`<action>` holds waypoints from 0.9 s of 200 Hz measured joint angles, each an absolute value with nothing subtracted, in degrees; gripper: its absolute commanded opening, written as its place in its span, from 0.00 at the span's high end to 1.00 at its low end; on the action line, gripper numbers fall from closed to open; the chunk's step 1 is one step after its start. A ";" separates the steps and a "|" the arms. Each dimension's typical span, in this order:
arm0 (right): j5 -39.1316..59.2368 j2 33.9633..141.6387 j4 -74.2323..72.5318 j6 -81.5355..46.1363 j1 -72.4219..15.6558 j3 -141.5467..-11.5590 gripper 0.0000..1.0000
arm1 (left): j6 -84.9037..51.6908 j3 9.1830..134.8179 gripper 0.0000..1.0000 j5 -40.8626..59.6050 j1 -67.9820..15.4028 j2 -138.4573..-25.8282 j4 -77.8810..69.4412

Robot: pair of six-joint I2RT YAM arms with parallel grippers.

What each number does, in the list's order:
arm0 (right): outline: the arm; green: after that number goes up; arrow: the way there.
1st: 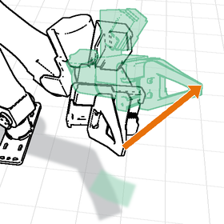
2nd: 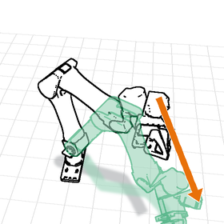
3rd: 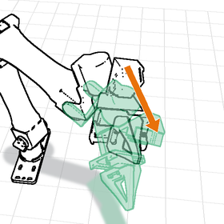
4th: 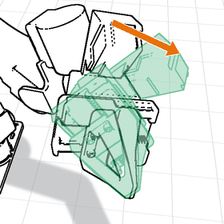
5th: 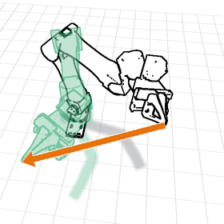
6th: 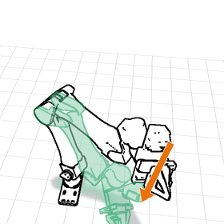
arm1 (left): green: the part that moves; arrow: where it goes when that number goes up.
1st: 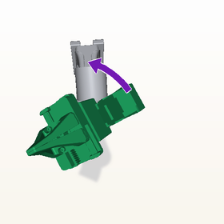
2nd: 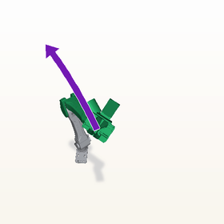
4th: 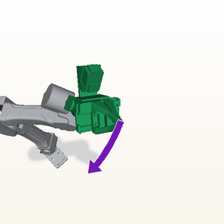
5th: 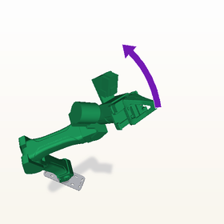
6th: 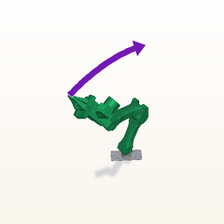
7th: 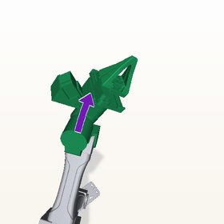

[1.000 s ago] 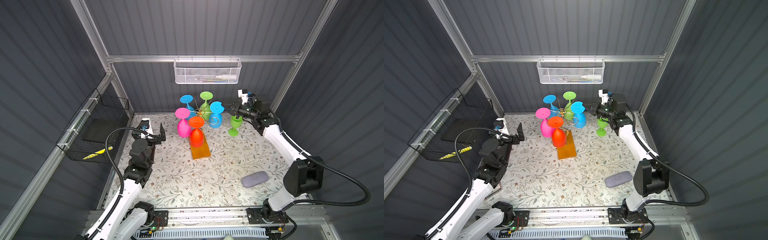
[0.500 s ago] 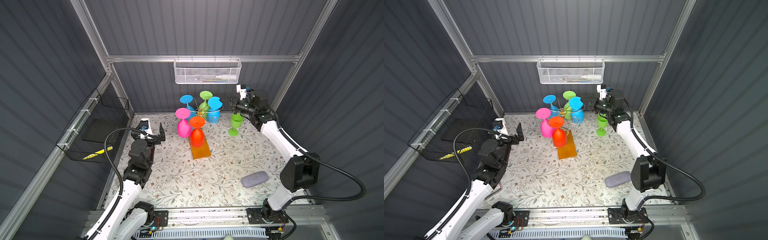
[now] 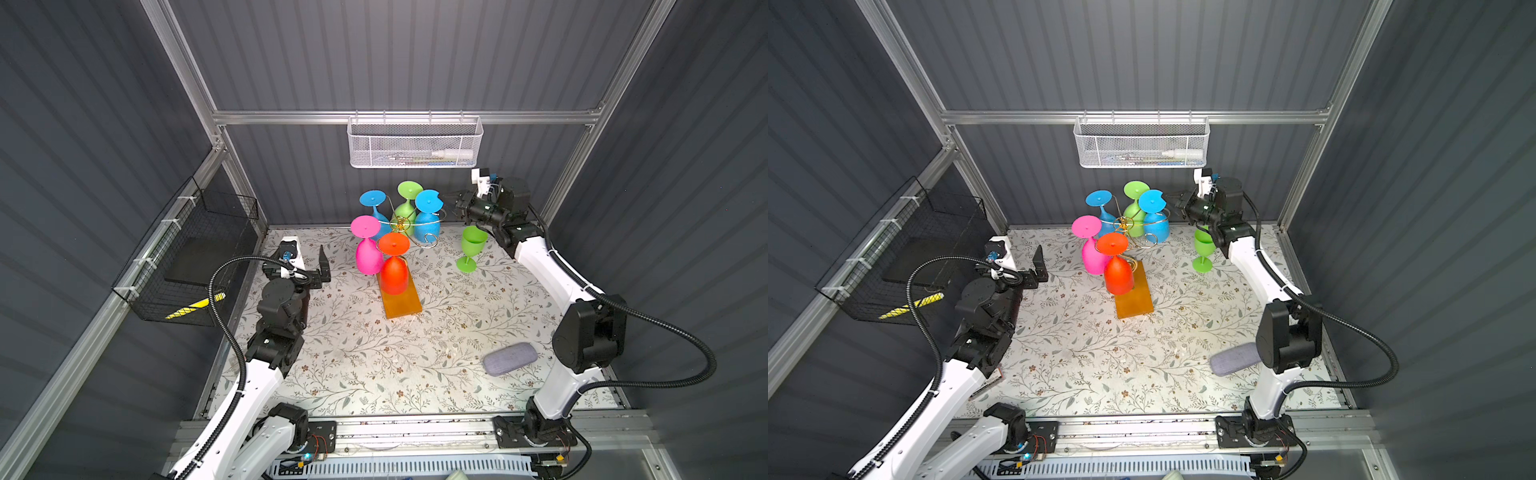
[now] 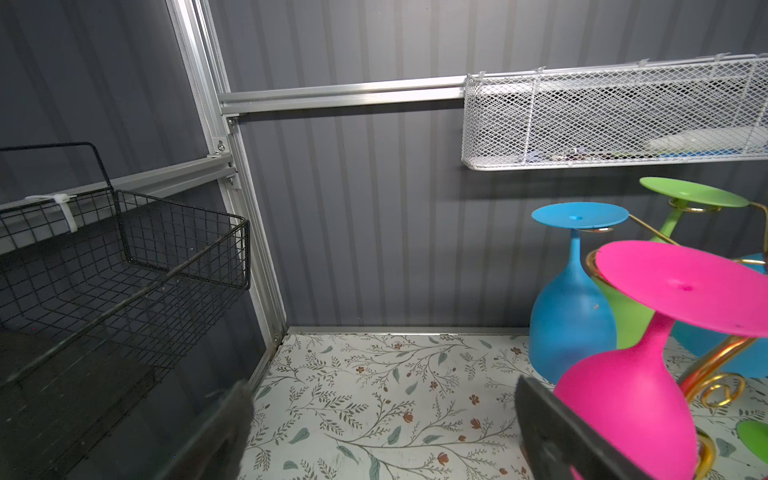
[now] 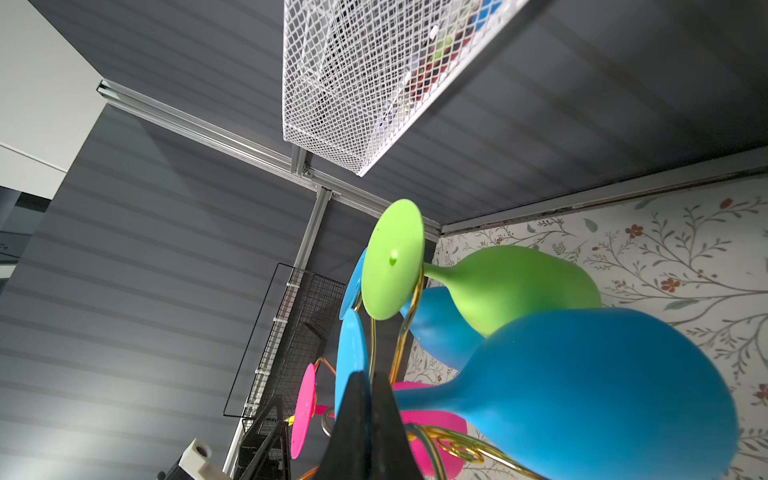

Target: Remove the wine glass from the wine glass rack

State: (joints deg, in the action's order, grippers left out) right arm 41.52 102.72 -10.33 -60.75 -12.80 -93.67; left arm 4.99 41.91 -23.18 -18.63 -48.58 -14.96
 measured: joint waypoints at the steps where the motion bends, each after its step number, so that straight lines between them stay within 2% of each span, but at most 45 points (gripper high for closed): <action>1: 41.50 102.72 -10.35 -60.80 -12.78 -93.67 1.00 | 4.99 41.91 0.00 -23.20 -18.63 -48.58 -14.94; 91: 39.00 100.49 -12.99 -62.04 -8.69 -89.65 1.00 | 4.99 41.87 0.00 -23.18 -18.63 -48.58 -14.96; 180: 38.74 90.83 -13.23 -60.40 -4.12 -84.44 1.00 | 4.95 41.80 0.01 -23.11 -18.63 -48.10 -14.92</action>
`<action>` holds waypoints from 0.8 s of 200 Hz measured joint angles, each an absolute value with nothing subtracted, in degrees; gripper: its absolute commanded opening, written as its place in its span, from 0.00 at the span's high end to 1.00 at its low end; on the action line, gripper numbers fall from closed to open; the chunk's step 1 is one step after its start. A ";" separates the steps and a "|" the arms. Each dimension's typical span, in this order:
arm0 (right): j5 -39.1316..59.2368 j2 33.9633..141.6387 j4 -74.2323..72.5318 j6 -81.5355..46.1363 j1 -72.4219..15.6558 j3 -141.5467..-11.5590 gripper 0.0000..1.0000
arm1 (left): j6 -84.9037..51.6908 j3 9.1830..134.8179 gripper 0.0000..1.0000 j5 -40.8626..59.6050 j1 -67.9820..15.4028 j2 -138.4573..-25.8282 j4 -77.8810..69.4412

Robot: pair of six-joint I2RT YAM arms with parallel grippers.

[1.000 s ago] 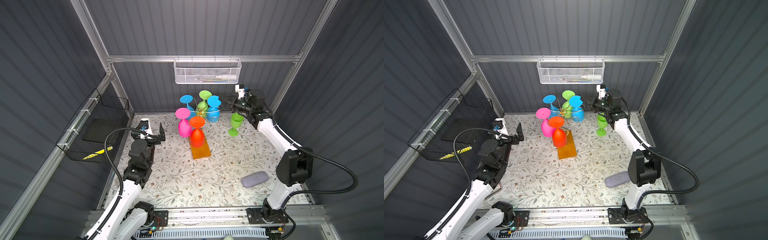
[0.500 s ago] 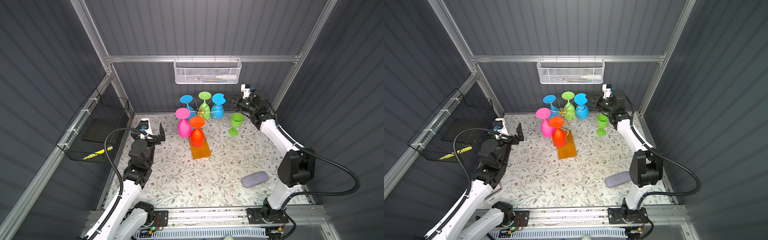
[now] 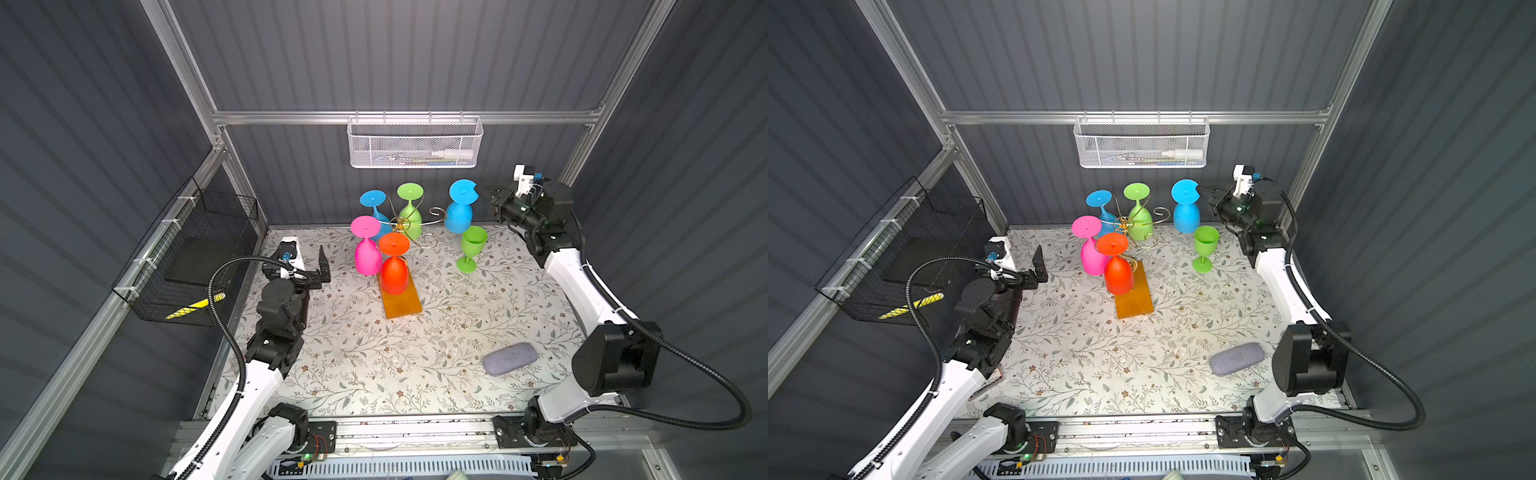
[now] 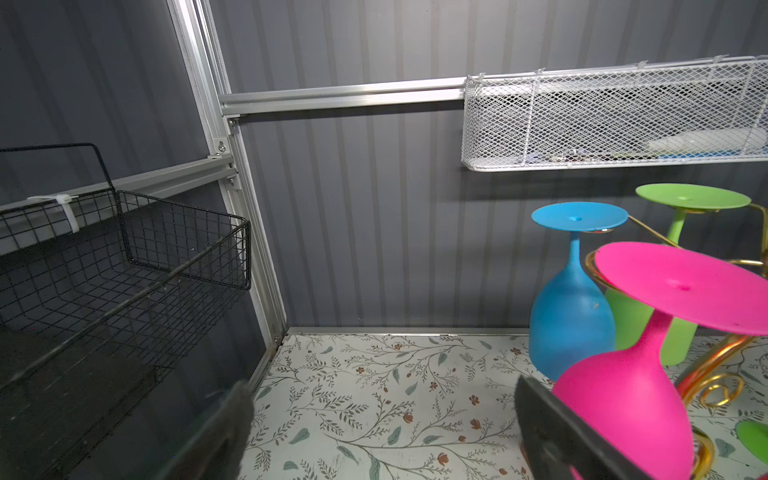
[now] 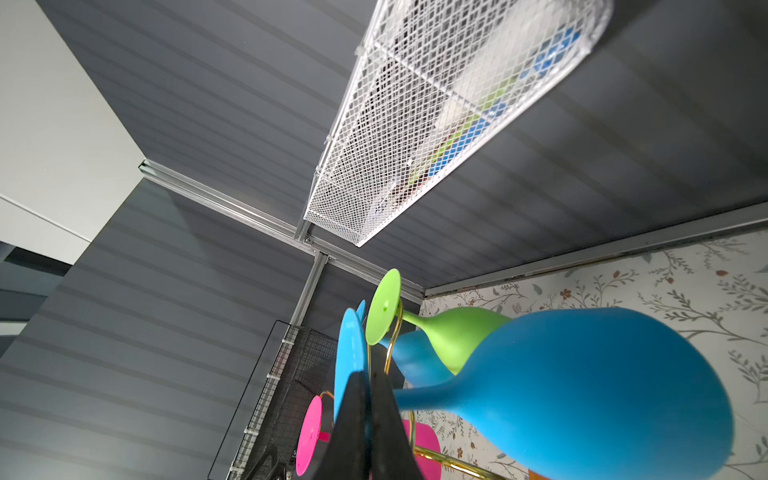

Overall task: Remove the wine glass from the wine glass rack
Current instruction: 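Lift the blue glass off the rack with the right gripper while the left arm rises, then bring the blue glass toward the left gripper while the left gripper approaches its foot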

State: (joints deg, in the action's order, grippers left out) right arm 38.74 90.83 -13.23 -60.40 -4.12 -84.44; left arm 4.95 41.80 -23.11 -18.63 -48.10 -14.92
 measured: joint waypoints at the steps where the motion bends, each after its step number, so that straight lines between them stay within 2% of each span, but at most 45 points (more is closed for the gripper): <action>1: 38.74 90.72 -13.21 -60.31 -4.12 -84.40 1.00 | 4.95 41.80 0.01 -23.09 -18.63 -48.10 -14.92; 40: 38.13 84.84 -9.58 -56.05 -4.19 -82.96 1.00 | 1.58 45.12 0.12 -18.11 -17.96 -48.27 -10.70; 79: 36.69 78.63 -4.38 -50.06 -4.97 -83.35 1.00 | -5.91 57.23 0.21 -6.59 -17.78 -51.64 -6.98; 135: 35.97 75.24 2.24 -41.71 -8.62 -86.54 1.00 | -17.67 73.56 0.31 20.34 -17.78 -64.79 -4.75; 160: 35.99 75.07 5.23 -38.11 -10.83 -88.84 1.00 | -23.31 76.90 0.31 33.65 -17.78 -70.96 -6.07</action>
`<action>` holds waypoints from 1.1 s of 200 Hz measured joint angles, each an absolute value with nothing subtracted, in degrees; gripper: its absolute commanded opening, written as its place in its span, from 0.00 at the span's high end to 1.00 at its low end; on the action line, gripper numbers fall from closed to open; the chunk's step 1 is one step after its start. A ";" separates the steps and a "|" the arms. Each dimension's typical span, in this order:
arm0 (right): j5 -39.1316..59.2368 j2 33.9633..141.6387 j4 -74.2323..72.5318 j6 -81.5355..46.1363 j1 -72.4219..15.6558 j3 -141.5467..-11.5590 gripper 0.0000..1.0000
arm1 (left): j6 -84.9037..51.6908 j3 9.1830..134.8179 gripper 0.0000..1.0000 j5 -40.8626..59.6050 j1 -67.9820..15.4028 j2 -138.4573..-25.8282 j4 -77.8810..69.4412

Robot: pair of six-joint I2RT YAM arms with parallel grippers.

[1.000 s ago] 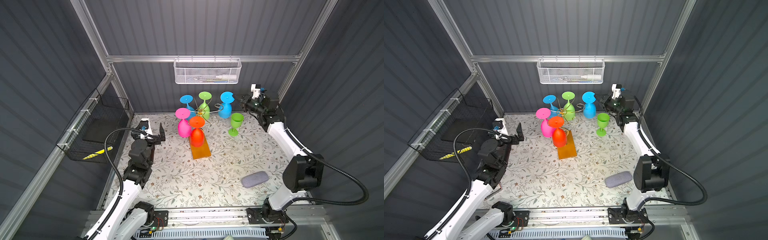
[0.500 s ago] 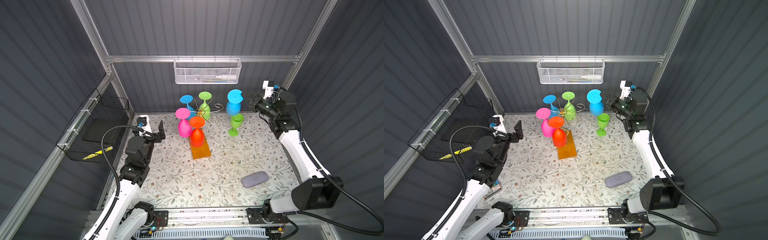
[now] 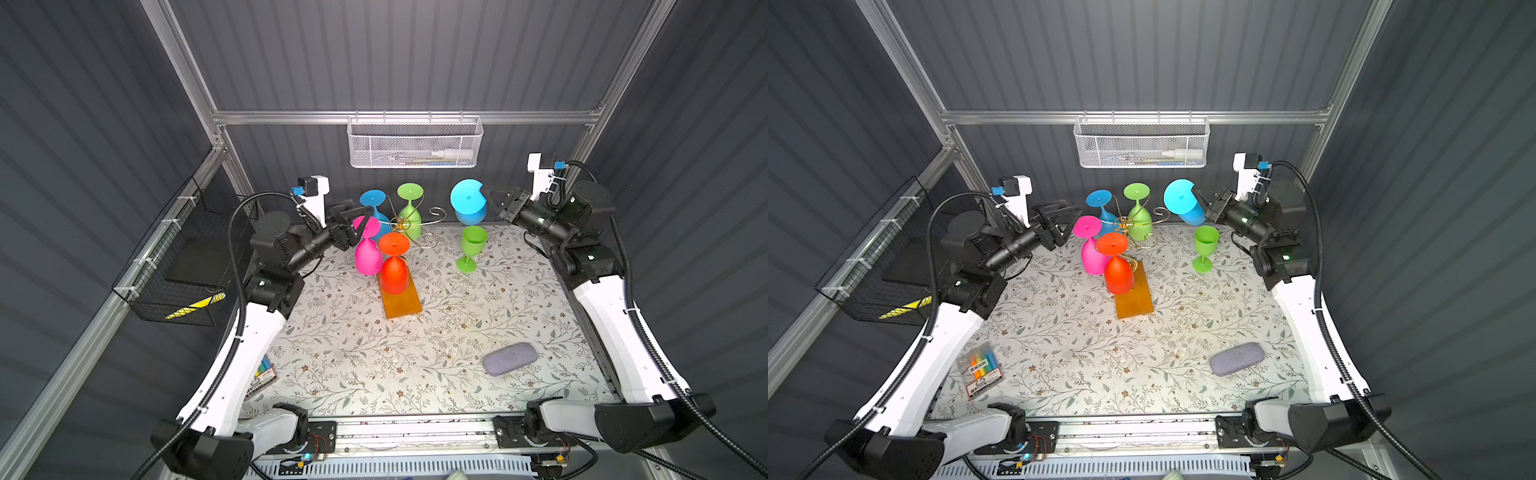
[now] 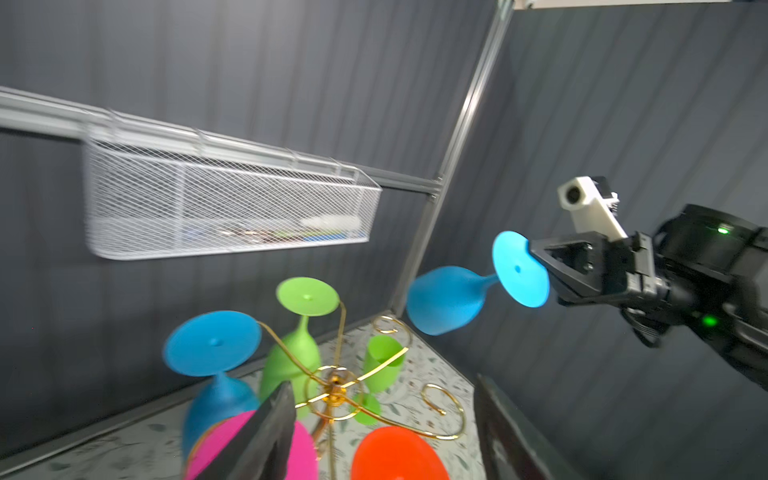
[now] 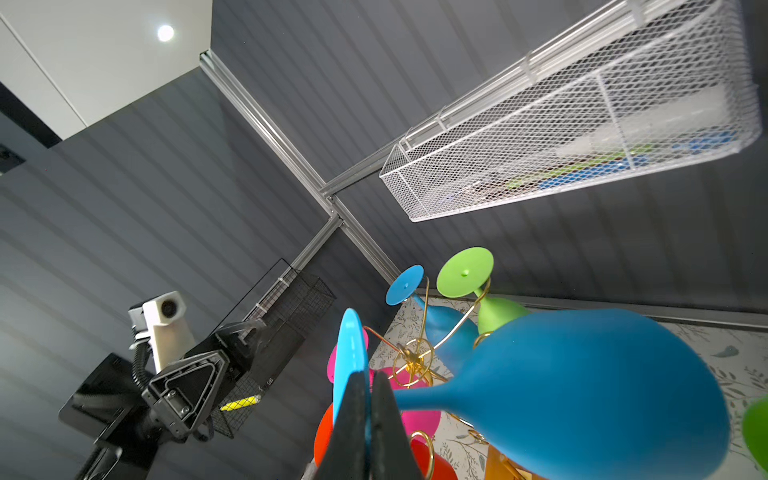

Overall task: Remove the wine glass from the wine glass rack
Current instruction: 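Bring the blue glass toward the left gripper while the left gripper approaches its foot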

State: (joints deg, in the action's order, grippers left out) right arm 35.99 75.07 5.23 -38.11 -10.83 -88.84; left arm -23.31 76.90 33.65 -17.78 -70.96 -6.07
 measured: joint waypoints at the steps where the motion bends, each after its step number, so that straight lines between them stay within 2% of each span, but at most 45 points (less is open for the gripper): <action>1: 35.99 75.07 5.26 -38.02 -10.87 -88.92 1.00 | -23.53 76.95 0.31 34.02 -17.78 -71.11 -6.17; 29: 36.03 75.02 7.20 -34.83 -13.02 -91.57 1.00 | -30.13 79.59 0.32 45.10 -18.46 -76.77 -9.76; 83: 36.03 75.29 9.82 -30.24 -17.34 -94.85 1.00 | -36.36 84.07 0.31 53.91 -23.99 -81.69 -15.57; 188: 35.94 78.04 12.10 -25.78 -23.81 -97.60 1.00 | -46.22 86.13 0.31 57.08 -25.58 -87.29 -27.38; 220: 35.92 80.01 12.51 -25.30 -25.32 -99.11 1.00 | -48.12 86.21 0.37 57.43 -26.13 -88.23 -29.32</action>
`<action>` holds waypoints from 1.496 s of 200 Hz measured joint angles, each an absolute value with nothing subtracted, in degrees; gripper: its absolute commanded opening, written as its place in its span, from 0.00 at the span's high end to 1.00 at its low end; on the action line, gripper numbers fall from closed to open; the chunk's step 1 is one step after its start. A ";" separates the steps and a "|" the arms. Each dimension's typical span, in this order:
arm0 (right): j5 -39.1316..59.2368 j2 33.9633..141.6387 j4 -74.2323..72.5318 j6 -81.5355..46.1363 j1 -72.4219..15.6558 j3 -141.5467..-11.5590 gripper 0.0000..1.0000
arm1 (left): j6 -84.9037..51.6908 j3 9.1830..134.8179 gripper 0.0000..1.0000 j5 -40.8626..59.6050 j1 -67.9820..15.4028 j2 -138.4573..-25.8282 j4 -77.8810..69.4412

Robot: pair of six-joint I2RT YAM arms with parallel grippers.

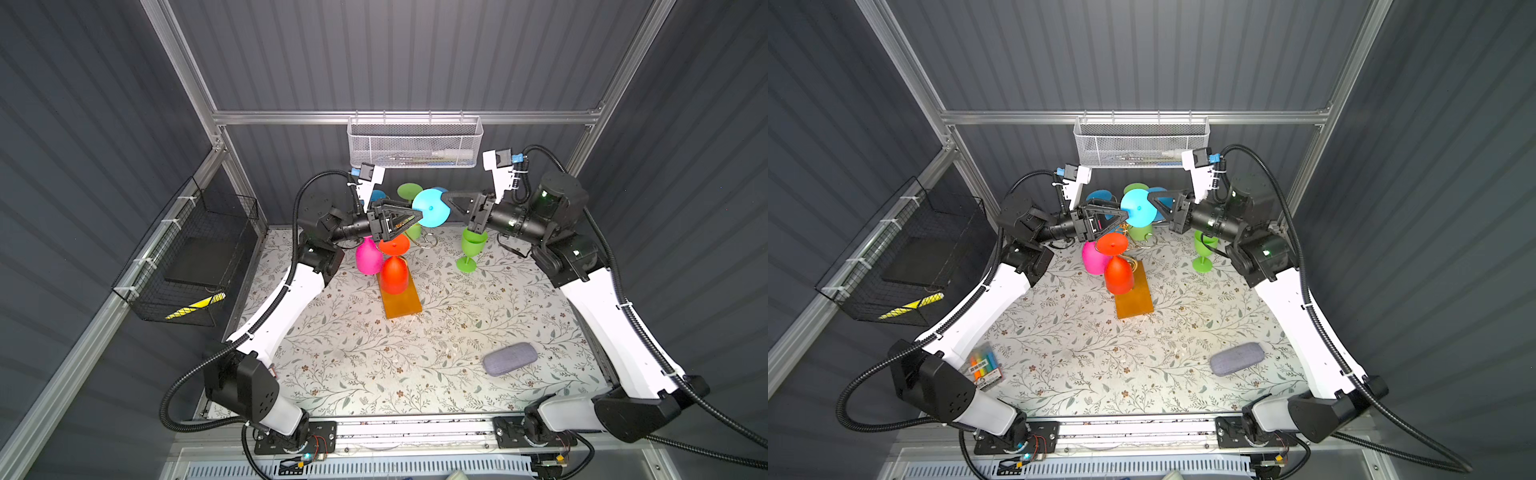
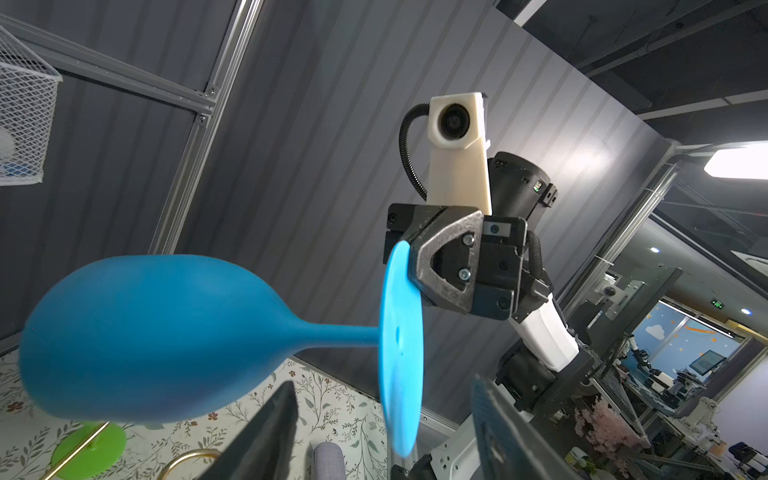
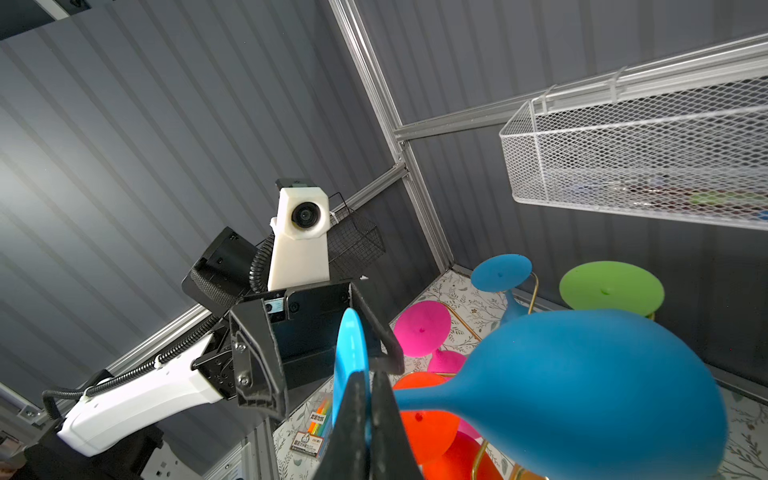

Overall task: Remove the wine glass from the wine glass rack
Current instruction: 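Bring the blue glass toward the left gripper while the left gripper approaches its foot, then grasp the blue glass foot with the left gripper and release with the right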

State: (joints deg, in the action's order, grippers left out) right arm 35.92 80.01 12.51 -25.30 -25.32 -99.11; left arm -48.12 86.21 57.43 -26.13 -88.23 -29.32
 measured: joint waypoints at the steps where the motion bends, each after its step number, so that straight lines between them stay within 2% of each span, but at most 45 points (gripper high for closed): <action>1: 35.92 80.05 12.53 -25.28 -25.34 -99.15 1.00 | -48.21 86.21 0.37 57.49 -26.15 -88.27 -29.41; 30: 35.64 81.19 13.37 -24.84 -26.17 -100.16 1.00 | -50.13 86.65 0.53 58.24 -26.22 -88.68 -30.96; 53: 35.62 81.65 13.93 -24.43 -26.48 -100.75 1.00 | -51.40 87.11 0.77 58.63 -26.22 -88.79 -31.99; 65: 35.77 81.78 14.02 -24.34 -26.61 -101.32 1.00 | -52.14 87.18 0.86 58.72 -26.13 -88.88 -32.40; 91: 35.64 81.49 14.48 -23.62 -26.89 -101.78 1.00 | -53.23 87.18 0.93 58.76 -26.17 -89.19 -33.08; 110: 35.42 81.28 14.92 -22.61 -26.96 -101.82 0.88 | -54.37 87.18 1.00 58.83 -26.17 -89.38 -33.10; 120: 34.96 81.14 15.40 -21.78 -26.98 -101.80 0.77 | -54.68 87.18 1.00 59.11 -26.17 -89.41 -33.10; 133: 33.63 80.66 16.32 -21.08 -27.00 -101.75 0.56 | -54.72 87.22 1.00 59.57 -26.17 -89.41 -33.08; 141: 32.45 80.12 16.91 -20.14 -26.92 -101.43 0.48 | -54.70 87.48 1.00 60.10 -26.17 -89.38 -32.97; 178: 26.59 74.70 18.48 -16.56 -25.39 -97.47 0.23 | -54.57 88.90 1.00 61.73 -24.05 -88.60 -30.11; 201: 22.65 70.11 17.26 -13.08 -23.68 -92.71 0.13 | -57.04 89.21 1.00 62.94 -21.26 -88.16 -30.20; 214: 20.47 68.49 16.53 -10.20 -23.20 -90.41 0.02 | -60.36 89.21 1.00 63.72 -19.99 -88.23 -31.94; 255: 18.98 68.53 13.23 0.84 -23.24 -85.14 0.01 | -72.25 89.23 1.00 65.98 -18.70 -89.41 -41.69; 299: 21.85 70.67 9.10 11.84 -24.21 -82.81 0.01 | -77.82 89.56 1.00 67.20 -18.70 -90.59 -44.80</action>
